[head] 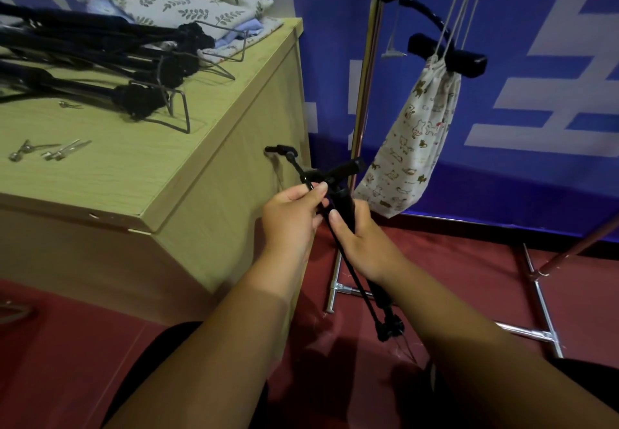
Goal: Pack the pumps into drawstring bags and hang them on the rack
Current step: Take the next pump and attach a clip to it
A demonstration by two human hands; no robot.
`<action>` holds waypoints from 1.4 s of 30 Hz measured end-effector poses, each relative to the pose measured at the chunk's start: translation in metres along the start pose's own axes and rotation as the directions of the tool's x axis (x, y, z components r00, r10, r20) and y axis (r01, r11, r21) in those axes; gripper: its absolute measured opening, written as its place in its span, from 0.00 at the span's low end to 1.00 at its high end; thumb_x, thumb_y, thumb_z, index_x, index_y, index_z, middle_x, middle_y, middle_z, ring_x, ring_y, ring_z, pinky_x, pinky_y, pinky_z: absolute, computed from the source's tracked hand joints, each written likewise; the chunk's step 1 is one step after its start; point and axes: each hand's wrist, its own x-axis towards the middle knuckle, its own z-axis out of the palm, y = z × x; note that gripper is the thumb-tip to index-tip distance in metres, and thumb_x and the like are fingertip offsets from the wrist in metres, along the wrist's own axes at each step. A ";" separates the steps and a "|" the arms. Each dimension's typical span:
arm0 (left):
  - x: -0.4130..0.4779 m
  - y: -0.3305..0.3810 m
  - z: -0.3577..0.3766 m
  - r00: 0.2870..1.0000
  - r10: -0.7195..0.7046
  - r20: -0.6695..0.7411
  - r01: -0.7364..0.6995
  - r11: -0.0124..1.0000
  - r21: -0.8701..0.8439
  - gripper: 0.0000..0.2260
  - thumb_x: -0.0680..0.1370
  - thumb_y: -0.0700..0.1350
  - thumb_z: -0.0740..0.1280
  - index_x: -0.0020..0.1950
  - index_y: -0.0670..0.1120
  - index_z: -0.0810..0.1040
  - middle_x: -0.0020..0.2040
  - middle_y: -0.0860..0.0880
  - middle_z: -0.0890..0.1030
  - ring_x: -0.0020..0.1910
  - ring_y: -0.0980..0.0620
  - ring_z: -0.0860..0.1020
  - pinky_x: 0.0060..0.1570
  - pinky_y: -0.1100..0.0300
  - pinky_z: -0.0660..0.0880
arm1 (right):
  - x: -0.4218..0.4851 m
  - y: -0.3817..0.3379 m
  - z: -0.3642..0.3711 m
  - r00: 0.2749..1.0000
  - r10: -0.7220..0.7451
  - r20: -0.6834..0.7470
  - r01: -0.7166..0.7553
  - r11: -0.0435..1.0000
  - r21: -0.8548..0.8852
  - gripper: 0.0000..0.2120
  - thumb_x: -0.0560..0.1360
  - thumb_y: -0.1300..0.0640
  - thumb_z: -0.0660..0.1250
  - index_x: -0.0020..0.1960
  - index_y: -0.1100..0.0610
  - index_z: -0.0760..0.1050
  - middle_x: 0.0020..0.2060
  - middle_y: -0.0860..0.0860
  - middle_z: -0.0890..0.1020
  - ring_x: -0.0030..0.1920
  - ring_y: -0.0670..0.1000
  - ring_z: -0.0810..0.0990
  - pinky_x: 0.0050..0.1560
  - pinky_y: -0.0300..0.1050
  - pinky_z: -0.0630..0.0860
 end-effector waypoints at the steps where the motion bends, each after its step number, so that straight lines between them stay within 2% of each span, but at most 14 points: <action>1: 0.001 0.000 -0.001 1.000 -0.009 -0.010 0.008 1.000 -0.018 0.09 0.79 0.38 0.76 0.56 0.35 0.85 0.51 0.36 0.87 0.54 0.40 0.87 0.44 0.59 0.85 | 0.000 0.002 0.001 1.000 0.000 0.002 0.000 1.000 -0.004 0.16 0.87 0.41 0.61 0.70 0.46 0.65 0.60 0.33 0.76 0.59 0.24 0.75 0.49 0.22 0.70; 5: 0.004 -0.001 -0.002 1.000 0.018 -0.026 -0.017 1.000 0.011 0.08 0.79 0.35 0.75 0.57 0.37 0.84 0.51 0.37 0.88 0.51 0.43 0.88 0.47 0.55 0.86 | 0.001 0.012 0.003 1.000 0.027 0.015 -0.026 0.998 -0.053 0.17 0.86 0.38 0.61 0.68 0.48 0.67 0.56 0.48 0.81 0.56 0.48 0.82 0.49 0.40 0.75; 7: 0.008 -0.002 -0.005 0.999 0.031 -0.027 -0.030 0.999 0.037 0.08 0.79 0.36 0.75 0.57 0.37 0.84 0.51 0.38 0.88 0.52 0.42 0.88 0.48 0.54 0.86 | 0.001 0.015 0.005 0.999 0.029 0.027 -0.027 0.997 -0.077 0.18 0.86 0.37 0.62 0.68 0.48 0.68 0.56 0.51 0.82 0.56 0.52 0.82 0.52 0.46 0.77; 10: 0.014 -0.003 -0.009 0.998 0.048 -0.029 -0.046 0.996 0.074 0.11 0.79 0.39 0.76 0.60 0.38 0.83 0.53 0.41 0.88 0.50 0.44 0.89 0.51 0.52 0.86 | 0.002 0.019 0.005 0.999 0.016 0.034 -0.011 0.992 -0.124 0.20 0.85 0.35 0.64 0.66 0.48 0.69 0.56 0.52 0.82 0.56 0.52 0.82 0.56 0.52 0.79; 13: 0.018 0.000 -0.011 0.997 0.074 -0.032 -0.070 0.990 0.123 0.09 0.78 0.40 0.77 0.57 0.41 0.84 0.51 0.44 0.88 0.49 0.47 0.88 0.50 0.55 0.85 | 0.003 0.021 0.005 0.999 0.020 0.050 -0.012 0.986 -0.166 0.20 0.83 0.36 0.66 0.62 0.50 0.70 0.50 0.54 0.81 0.50 0.54 0.82 0.48 0.48 0.76; 19: 0.022 0.004 -0.014 0.991 0.129 -0.025 -0.120 0.963 0.240 0.06 0.78 0.46 0.77 0.54 0.50 0.85 0.47 0.52 0.89 0.42 0.61 0.86 0.42 0.62 0.78 | 0.005 0.025 0.001 0.997 0.051 0.063 -0.035 0.973 -0.230 0.20 0.82 0.35 0.68 0.62 0.49 0.71 0.45 0.52 0.82 0.44 0.50 0.81 0.42 0.44 0.74; 23: 0.025 0.003 -0.014 0.986 0.165 0.000 -0.159 0.949 0.272 0.11 0.77 0.50 0.78 0.57 0.51 0.85 0.49 0.53 0.89 0.47 0.58 0.87 0.53 0.57 0.81 | 0.006 0.022 -0.003 0.997 0.059 0.058 -0.045 0.974 -0.221 0.18 0.83 0.36 0.67 0.64 0.47 0.71 0.42 0.50 0.82 0.40 0.47 0.80 0.39 0.41 0.73; 25: 0.026 0.002 -0.014 0.984 0.175 0.030 -0.176 0.941 0.289 0.14 0.77 0.52 0.78 0.60 0.50 0.85 0.51 0.52 0.88 0.51 0.55 0.87 0.61 0.51 0.81 | 0.005 0.021 -0.006 0.995 0.071 0.064 -0.057 0.980 -0.191 0.18 0.83 0.35 0.66 0.64 0.45 0.72 0.44 0.49 0.83 0.42 0.47 0.81 0.43 0.43 0.75; 27: 0.026 0.002 -0.013 0.980 0.183 0.083 -0.200 0.925 0.323 0.14 0.76 0.54 0.78 0.60 0.52 0.85 0.53 0.52 0.88 0.53 0.55 0.86 0.65 0.50 0.80 | 0.005 0.020 -0.009 0.994 0.085 0.068 -0.074 0.985 -0.158 0.17 0.83 0.33 0.65 0.63 0.43 0.72 0.47 0.51 0.84 0.45 0.48 0.82 0.47 0.47 0.75; 29: 0.026 0.002 -0.012 0.975 0.147 0.165 -0.196 0.919 0.342 0.17 0.75 0.55 0.79 0.62 0.54 0.84 0.57 0.52 0.87 0.58 0.56 0.85 0.68 0.51 0.78 | 0.006 0.019 -0.012 0.993 0.092 0.071 -0.084 0.991 -0.106 0.15 0.82 0.31 0.65 0.59 0.41 0.73 0.46 0.54 0.84 0.43 0.48 0.81 0.47 0.49 0.75; 32: 0.025 0.001 -0.015 0.955 0.035 0.295 -0.152 0.911 0.383 0.15 0.75 0.50 0.79 0.62 0.57 0.84 0.58 0.52 0.87 0.60 0.51 0.85 0.68 0.45 0.78 | 0.010 0.022 -0.017 0.993 0.092 0.075 -0.090 0.995 -0.034 0.17 0.76 0.26 0.66 0.54 0.37 0.74 0.41 0.49 0.81 0.40 0.47 0.79 0.48 0.52 0.77; 35: 0.024 0.000 -0.016 0.951 0.031 0.307 -0.158 0.903 0.399 0.11 0.77 0.44 0.78 0.56 0.56 0.85 0.54 0.49 0.89 0.58 0.45 0.86 0.66 0.40 0.79 | 0.009 0.022 -0.021 0.989 0.096 0.108 -0.092 0.995 -0.035 0.20 0.74 0.25 0.65 0.57 0.37 0.74 0.43 0.46 0.81 0.42 0.47 0.79 0.51 0.55 0.79; 39: 0.026 -0.003 -0.014 0.946 0.030 0.323 -0.164 0.904 0.396 0.10 0.78 0.40 0.77 0.53 0.54 0.84 0.50 0.50 0.88 0.52 0.53 0.85 0.63 0.51 0.80 | 0.006 0.019 -0.024 0.982 0.129 0.135 -0.120 0.990 -0.075 0.22 0.73 0.25 0.67 0.61 0.36 0.74 0.48 0.49 0.84 0.47 0.49 0.83 0.58 0.59 0.82; 42: 0.029 -0.008 -0.014 0.942 0.021 0.335 -0.161 0.903 0.397 0.10 0.77 0.39 0.77 0.53 0.53 0.84 0.47 0.52 0.88 0.48 0.56 0.85 0.59 0.54 0.79 | 0.007 0.013 -0.031 0.974 0.171 0.151 -0.156 0.982 -0.106 0.21 0.73 0.27 0.70 0.60 0.36 0.76 0.50 0.45 0.85 0.51 0.48 0.85 0.59 0.56 0.82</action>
